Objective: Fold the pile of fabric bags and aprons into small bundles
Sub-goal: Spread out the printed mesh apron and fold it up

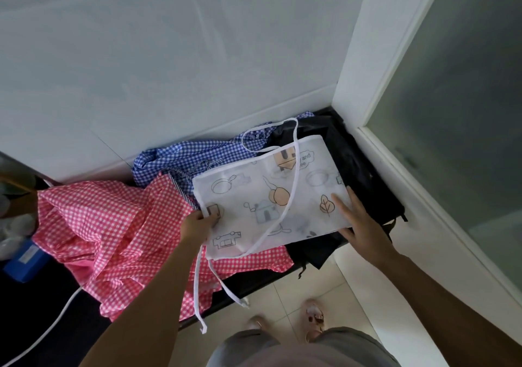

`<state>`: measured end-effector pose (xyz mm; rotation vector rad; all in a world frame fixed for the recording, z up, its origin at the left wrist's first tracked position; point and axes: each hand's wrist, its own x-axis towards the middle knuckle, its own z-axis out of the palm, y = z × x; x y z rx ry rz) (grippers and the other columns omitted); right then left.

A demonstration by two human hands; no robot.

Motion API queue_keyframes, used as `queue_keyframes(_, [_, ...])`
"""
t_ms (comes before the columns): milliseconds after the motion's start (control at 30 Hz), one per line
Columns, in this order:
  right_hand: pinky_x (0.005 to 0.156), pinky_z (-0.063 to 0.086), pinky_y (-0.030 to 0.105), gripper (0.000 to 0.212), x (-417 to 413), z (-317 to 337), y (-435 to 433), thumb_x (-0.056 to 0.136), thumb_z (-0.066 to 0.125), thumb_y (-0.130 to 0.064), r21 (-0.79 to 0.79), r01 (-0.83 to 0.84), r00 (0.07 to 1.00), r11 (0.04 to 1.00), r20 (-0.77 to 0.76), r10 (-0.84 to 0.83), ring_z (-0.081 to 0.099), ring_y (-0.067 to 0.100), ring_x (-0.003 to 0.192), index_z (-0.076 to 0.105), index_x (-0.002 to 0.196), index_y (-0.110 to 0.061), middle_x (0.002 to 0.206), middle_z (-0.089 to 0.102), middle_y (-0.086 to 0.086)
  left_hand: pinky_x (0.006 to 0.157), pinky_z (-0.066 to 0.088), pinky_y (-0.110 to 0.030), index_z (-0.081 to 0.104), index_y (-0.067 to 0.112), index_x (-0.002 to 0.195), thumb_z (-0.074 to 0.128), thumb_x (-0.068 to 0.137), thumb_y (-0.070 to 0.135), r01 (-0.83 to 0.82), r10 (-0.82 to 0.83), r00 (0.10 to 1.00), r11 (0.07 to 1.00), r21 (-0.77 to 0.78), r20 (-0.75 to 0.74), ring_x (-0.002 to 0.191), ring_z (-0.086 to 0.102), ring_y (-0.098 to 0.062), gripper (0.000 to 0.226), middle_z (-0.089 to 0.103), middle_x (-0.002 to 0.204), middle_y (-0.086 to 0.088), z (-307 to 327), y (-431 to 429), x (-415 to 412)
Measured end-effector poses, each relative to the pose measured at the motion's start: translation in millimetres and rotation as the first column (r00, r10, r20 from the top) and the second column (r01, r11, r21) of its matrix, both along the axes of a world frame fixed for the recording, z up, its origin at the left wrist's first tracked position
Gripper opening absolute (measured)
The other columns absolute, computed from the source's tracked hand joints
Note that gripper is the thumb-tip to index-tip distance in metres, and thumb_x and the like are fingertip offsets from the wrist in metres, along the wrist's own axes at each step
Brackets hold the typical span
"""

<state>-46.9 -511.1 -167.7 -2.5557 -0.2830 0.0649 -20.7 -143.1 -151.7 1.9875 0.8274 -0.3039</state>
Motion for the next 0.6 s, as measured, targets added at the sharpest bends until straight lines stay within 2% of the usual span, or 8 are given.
queue_keyframes(100, [0.073, 0.054, 0.021, 0.085, 1, 3, 5, 0.080, 0.057, 0.016, -0.063, 0.065, 0.996, 0.996, 0.064, -0.061, 0.053, 0.024, 0.123, 0.031, 0.148, -0.027, 0.160, 0.006, 0.007, 0.067, 0.054, -0.035, 0.065, 0.012, 0.080, 0.068, 0.086, 0.022, 0.038, -0.039, 0.999, 0.999, 0.032, 0.017, 0.066, 0.061, -0.024, 0.013, 0.064, 0.072, -0.006, -2, -3, 0])
queue_keyframes(133, [0.074, 0.056, 0.024, 0.084, 2, 3, 5, 0.078, 0.053, 0.021, -0.080, 0.062, 0.995, 0.995, 0.081, -0.055, 0.053, 0.026, 0.123, 0.037, 0.146, -0.025, 0.159, 0.010, 0.008, 0.064, 0.054, -0.033, 0.066, 0.011, 0.083, 0.068, 0.087, 0.022, 0.035, -0.036, 0.999, 0.998, 0.046, 0.023, 0.066, 0.060, -0.023, 0.012, 0.063, 0.071, -0.005, -3, -4, 1])
queue_keyframes(233, [0.101, 0.044, 0.029, 0.076, 3, -1, 2, 0.079, 0.049, 0.024, -0.090, 0.016, 0.998, 0.996, 0.064, -0.010, 0.034, 0.027, 0.138, 0.046, 0.140, -0.021, 0.158, 0.014, 0.009, 0.057, 0.048, -0.027, 0.067, 0.003, 0.087, 0.067, 0.087, 0.020, 0.024, -0.026, 1.000, 0.995, 0.101, 0.015, 0.065, 0.058, -0.022, 0.017, 0.062, 0.071, -0.006, -7, -8, 3])
queue_keyframes(300, [0.110, 0.033, 0.027, 0.070, 2, -2, 0, 0.083, 0.051, 0.017, -0.082, -0.042, 0.999, 0.996, -0.019, 0.041, 0.023, 0.024, 0.143, 0.044, 0.142, -0.019, 0.158, 0.009, 0.006, 0.063, 0.048, -0.030, 0.067, -0.001, 0.092, 0.070, 0.085, 0.018, -0.021, 0.020, 1.000, 0.990, 0.142, 0.014, 0.073, 0.061, -0.026, 0.021, 0.064, 0.080, -0.011, -10, -10, 4])
queue_keyframes(367, [0.114, 0.023, 0.023, 0.066, 0, -2, -3, 0.084, 0.059, 0.007, 0.030, -0.060, 0.981, 0.998, -0.182, 0.064, 0.011, 0.013, 0.144, 0.040, 0.143, -0.017, 0.156, 0.000, -0.006, 0.069, 0.051, -0.034, 0.063, -0.004, 0.102, 0.076, 0.079, 0.019, -0.090, 0.089, 0.996, 0.984, 0.154, 0.017, 0.083, 0.064, -0.032, 0.035, 0.066, 0.094, -0.016, -13, -12, 3])
queue_keyframes(433, [0.113, 0.021, 0.022, 0.065, 1, 1, -3, 0.082, 0.072, -0.009, 0.196, 0.040, 0.941, 0.980, -0.338, 0.029, 0.009, 0.003, 0.140, 0.044, 0.141, -0.016, 0.152, 0.002, -0.014, 0.073, 0.054, -0.038, 0.061, -0.004, 0.101, 0.079, 0.075, 0.025, -0.115, 0.116, 0.993, 0.979, 0.170, 0.001, 0.086, 0.065, -0.035, 0.043, 0.066, 0.096, -0.018, -14, -12, 4])
queue_keyframes(500, [0.107, 0.028, 0.024, 0.061, 7, 8, 0, 0.081, 0.075, -0.023, 0.307, 0.238, 0.917, 0.922, -0.383, -0.109, 0.026, 0.008, 0.137, 0.049, 0.135, -0.016, 0.148, 0.022, -0.009, 0.061, 0.051, -0.031, 0.062, 0.000, 0.083, 0.075, 0.079, 0.028, -0.052, 0.059, 0.997, 0.988, 0.147, -0.047, 0.071, 0.061, -0.028, 0.030, 0.063, 0.079, -0.012, -9, -14, 7])
queue_keyframes(600, [0.080, 0.045, 0.021, 0.052, 23, 23, 9, 0.088, 0.066, -0.034, 0.472, 0.589, 0.791, 0.655, -0.503, -0.349, 0.057, 0.014, 0.103, 0.046, 0.131, -0.015, 0.118, 0.056, 0.000, 0.056, 0.045, -0.023, 0.058, 0.005, 0.072, 0.065, 0.087, 0.018, 0.056, -0.046, 0.992, 0.995, 0.084, -0.116, 0.061, 0.054, -0.020, 0.020, 0.058, 0.070, -0.007, -4, -9, 14])
